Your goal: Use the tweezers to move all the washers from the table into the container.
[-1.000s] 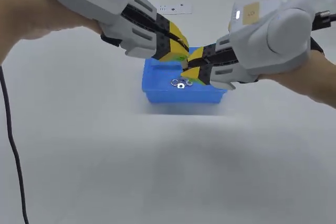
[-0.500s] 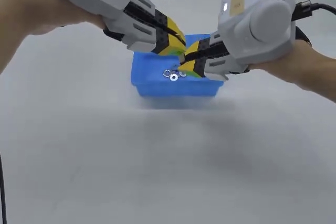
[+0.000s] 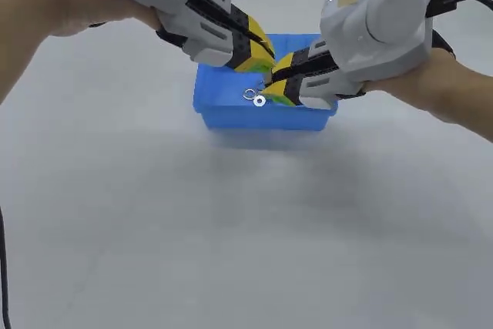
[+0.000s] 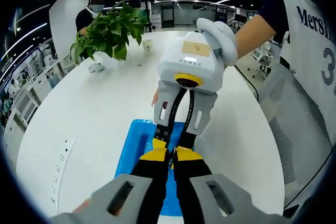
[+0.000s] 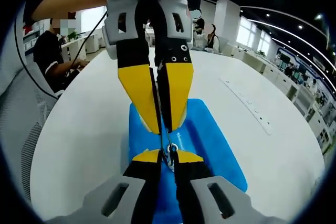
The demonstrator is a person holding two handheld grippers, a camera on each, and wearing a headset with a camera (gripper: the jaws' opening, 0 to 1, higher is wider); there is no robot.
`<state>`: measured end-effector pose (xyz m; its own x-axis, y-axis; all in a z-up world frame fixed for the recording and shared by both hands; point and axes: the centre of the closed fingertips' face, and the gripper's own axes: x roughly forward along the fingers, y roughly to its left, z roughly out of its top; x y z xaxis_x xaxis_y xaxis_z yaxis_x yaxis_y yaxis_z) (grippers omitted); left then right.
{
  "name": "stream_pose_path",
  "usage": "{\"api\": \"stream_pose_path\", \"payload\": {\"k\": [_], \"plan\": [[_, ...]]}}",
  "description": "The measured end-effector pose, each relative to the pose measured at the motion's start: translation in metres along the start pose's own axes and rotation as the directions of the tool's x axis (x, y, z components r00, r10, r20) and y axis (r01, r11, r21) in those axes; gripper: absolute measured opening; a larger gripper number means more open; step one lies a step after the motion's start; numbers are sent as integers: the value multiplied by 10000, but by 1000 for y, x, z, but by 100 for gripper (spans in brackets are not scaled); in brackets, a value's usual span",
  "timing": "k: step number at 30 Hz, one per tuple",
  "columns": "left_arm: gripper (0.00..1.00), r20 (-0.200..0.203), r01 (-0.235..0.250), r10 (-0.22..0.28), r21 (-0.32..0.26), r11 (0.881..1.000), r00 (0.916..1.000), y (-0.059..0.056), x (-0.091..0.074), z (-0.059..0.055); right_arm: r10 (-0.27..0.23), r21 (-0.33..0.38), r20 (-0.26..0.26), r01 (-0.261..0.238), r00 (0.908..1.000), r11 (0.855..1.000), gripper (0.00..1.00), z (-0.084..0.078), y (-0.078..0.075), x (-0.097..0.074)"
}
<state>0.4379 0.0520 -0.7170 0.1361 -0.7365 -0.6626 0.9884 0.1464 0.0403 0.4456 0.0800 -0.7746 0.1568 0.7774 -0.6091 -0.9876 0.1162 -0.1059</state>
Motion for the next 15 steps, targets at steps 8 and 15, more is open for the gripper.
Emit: {"api": "stream_pose_path", "payload": {"k": [8, 15], "plan": [[7, -68, 14, -13, 178, 9998, 10000, -2, -2, 2, -70, -267, 16, 71, 10000, 9996, 15, 2, -2, -2], [7, 134, -6, 0, 431, 9991, 9999, -9, -14, 12, 85, -286, 309, -76, 9995, 9996, 15, 12, 3, -11]]}}
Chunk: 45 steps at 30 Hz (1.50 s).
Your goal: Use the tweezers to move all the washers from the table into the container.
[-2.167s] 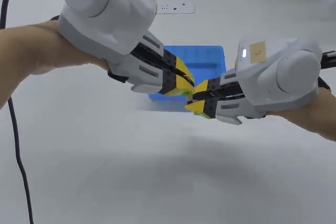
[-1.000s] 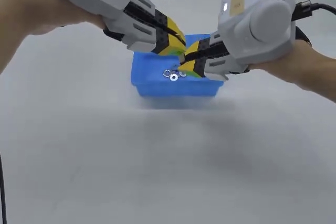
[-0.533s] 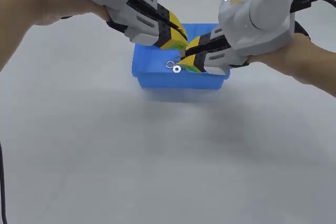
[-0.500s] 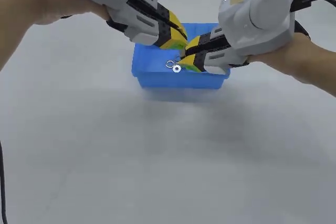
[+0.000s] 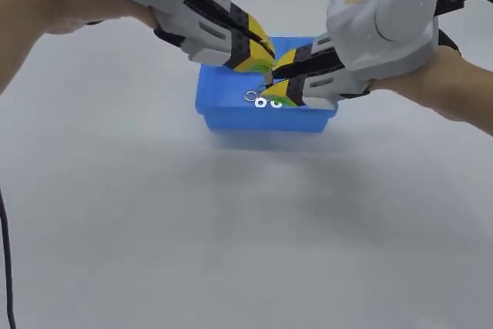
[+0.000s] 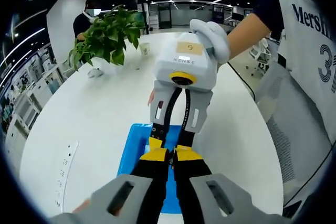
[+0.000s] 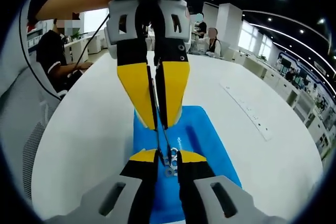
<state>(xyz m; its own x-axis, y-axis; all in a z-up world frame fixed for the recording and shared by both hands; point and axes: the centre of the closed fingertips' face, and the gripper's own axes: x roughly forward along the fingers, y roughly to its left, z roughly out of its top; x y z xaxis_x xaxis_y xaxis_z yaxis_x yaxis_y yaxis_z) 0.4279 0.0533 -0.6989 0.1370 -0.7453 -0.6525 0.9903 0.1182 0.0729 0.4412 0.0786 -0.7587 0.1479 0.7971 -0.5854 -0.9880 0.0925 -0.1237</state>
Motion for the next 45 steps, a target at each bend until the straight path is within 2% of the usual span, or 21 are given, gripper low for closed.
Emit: {"api": "stream_pose_path", "payload": {"k": [4, 8, 11, 14, 20, 22, 25, 29, 32, 34, 35, 39, 42, 45], "plan": [[7, 197, -104, 101, 171, 9998, 9998, -4, -9, 11, -9, -94, 254, 11, 9997, 10000, 15, 9, 2, -10], [6, 497, -220, 198, 436, 9988, 9986, -11, -22, 27, 137, -246, 649, -121, 9978, 9996, 11, 22, 10, -24], [6, 782, -143, 98, 568, 9983, 9969, -20, -31, 38, 255, -210, 944, -236, 9952, 9995, 11, 30, 13, -34], [6, 1204, 139, -203, 530, 9985, 9925, -35, -41, 48, 722, -223, 1403, -698, 9875, 9973, 10, 41, 31, -49], [6, 1728, 269, -345, 462, 9986, 9843, -57, -56, 58, 928, -708, 1492, -830, 9844, 9940, 8, 53, 55, -67], [6, 2002, 203, -248, 245, 9995, 9794, -64, -61, 57, 897, -907, 1428, -772, 9857, 9929, 7, 56, 62, -71], [6, 2002, 132, -127, -11, 9999, 9797, -76, -67, 55, 919, -1013, 1225, -797, 9882, 9917, 7, 58, 74, -74], [6, 1867, -46, 61, -87, 10000, 9824, -85, -73, 46, 1001, -1210, 1044, -872, 9895, 9888, 7, 61, 86, -76], [6, 1569, -113, 120, -54, 9999, 9875, -90, -73, 40, 1009, -1384, 749, -898, 9921, 9863, 7, 60, 94, -75], [6, 1519, -113, 128, -105, 9999, 9883, -92, -73, 36, 1006, -1465, 534, -919, 9935, 9849, 7, 58, 100, -74], [6, 1458, -146, 162, -120, 9998, 9892, -97, -70, 30, 993, -1482, 449, -917, 9940, 9847, 7, 57, 101, -74], [6, 1395, -48, 141, -665, 9978, 9901, -95, -63, 13, 1073, -1538, -82, -1073, 9942, 9823, 7, 47, 108, -70], [6, 1342, -39, 160, -897, 9960, 9908, -95, -57, 3, 1105, -1699, -495, -1174, 9926, 9784, 7, 40, 111, -65], [6, 1125, -102, 216, -1004, 9949, 9934, -92, -50, -9, 1169, -1622, -779, -1283, 9901, 9784, 7, 31, 111, -59]]}}
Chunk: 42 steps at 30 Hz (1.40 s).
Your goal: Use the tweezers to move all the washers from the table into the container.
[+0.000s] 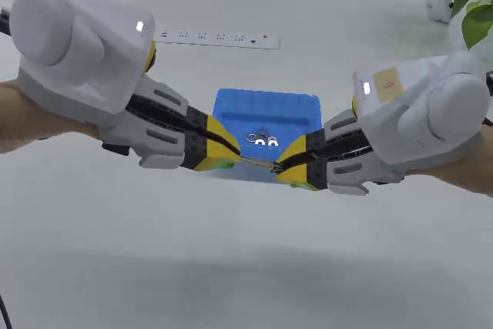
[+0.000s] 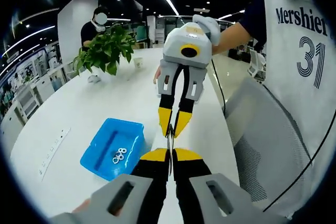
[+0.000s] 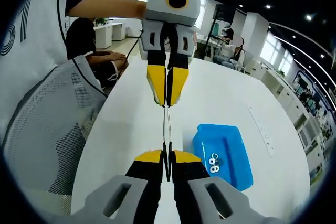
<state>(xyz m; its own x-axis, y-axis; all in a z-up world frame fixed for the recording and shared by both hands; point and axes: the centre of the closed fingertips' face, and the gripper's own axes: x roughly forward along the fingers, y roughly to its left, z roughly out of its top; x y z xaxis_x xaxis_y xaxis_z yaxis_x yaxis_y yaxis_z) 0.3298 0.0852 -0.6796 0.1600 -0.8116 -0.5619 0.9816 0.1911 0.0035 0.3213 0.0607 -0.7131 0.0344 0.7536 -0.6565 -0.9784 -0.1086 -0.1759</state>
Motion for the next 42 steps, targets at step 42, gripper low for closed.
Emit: {"api": "stream_pose_path", "payload": {"k": [42], "plan": [[7, -1654, -40, -205, -1468, 9892, 9860, 19, 76, -103, 801, 1281, -2002, -550, 9765, 9902, 8, -88, -10, 66]]}}
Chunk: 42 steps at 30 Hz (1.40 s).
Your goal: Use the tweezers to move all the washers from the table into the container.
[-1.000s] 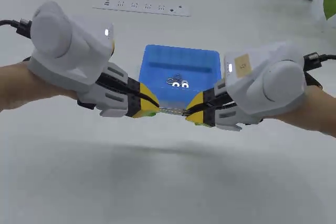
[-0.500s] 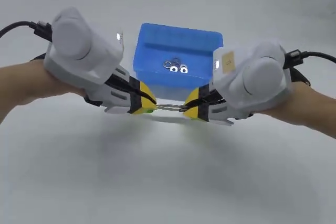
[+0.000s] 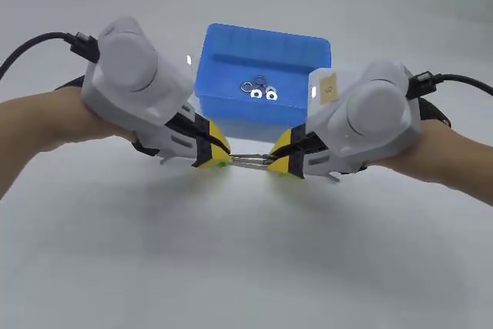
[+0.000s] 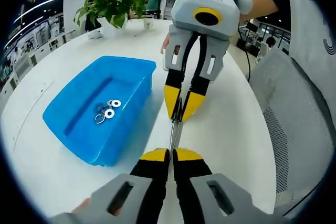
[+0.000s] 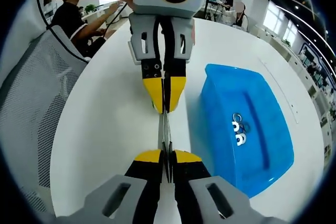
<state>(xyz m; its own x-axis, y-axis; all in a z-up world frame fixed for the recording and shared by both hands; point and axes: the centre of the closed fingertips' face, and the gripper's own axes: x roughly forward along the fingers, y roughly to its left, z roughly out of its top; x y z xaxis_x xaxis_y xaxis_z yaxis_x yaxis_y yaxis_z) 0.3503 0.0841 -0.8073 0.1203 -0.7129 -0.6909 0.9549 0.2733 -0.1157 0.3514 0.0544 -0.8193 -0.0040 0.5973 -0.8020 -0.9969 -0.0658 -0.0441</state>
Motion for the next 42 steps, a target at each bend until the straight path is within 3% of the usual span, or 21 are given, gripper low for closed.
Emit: {"api": "stream_pose_path", "payload": {"k": [3, 10, 13, 20, 24, 26, 27, 29, 32, 34, 36, 38, 40, 42], "plan": [[8, -29, -29, 28, -32, 10000, 10000, 0, 0, 0, 83, 106, -4, -83, 10000, 9999, 10, 0, 1, 0], [8, -30, 3, -3, -97, 10000, 10000, -3, 1, 0, -353, -795, -449, 317, 9984, 9963, 11, -1, 0, 0], [7, -37, -22, 21, -65, 10000, 10000, -5, 2, 1, -385, -812, -498, 343, 9980, 9961, 11, -2, 0, -1], [7, -108, -66, 64, -118, 9999, 9999, -8, 2, 0, -537, -67, -419, 535, 9977, 9985, 16, -8, -1, -6], [10, 195, -391, 403, -563, 9976, 9990, -8, -6, 7, -702, 246, -328, 711, 9970, 9972, 18, -10, 0, -12], [16, 546, -536, 579, -776, 9955, 9968, -10, -15, 12, -1007, 953, 391, 966, 9942, 9908, 18, 0, -1, -20], [19, 689, -600, 660, -860, 9945, 9954, -11, -19, 14, -1154, 1635, 978, 984, 9885, 9816, 18, 7, -1, -28], [28, 1078, -919, 1017, -928, 9914, 9890, -13, -30, 19, -1486, 2325, 1612, 1088, 9757, 9665, 21, 14, -3, -40], [43, 1833, -1427, 1563, -852, 9861, 9705, -18, -46, 31, -2202, 3076, 2493, 1385, 9431, 9414, 26, 20, -3, -69], [55, 2023, -1622, 1785, -950, 9822, 9629, -23, -54, 33, -2724, 3211, 2625, 1824, 9257, 9293, 31, 17, -3, -84], [63, 1952, -1966, 2102, -864, 9767, 9580, -27, -63, 32, -3014, 3021, 2622, 2187, 9167, 9279, 40, 13, 0, -95], [71, 2035, -2335, 2449, -790, 9692, 9479, -31, -72, 34, -3262, 3076, 2611, 2420, 9085, 9202, 47, 10, 4, -102], [82, 2177, -2382, 2548, -1000, 9661, 9422, -36, -79, 36, -3594, 3083, 2820, 2707, 8896, 9120, 54, 11, 6, -111], [91, 2305, -2415, 2618, -1131, 9638, 9372, -41, -85, 39, -3816, 3138, 3004, 2872, 8742, 9050, 69, 14, 11, -118]]}}
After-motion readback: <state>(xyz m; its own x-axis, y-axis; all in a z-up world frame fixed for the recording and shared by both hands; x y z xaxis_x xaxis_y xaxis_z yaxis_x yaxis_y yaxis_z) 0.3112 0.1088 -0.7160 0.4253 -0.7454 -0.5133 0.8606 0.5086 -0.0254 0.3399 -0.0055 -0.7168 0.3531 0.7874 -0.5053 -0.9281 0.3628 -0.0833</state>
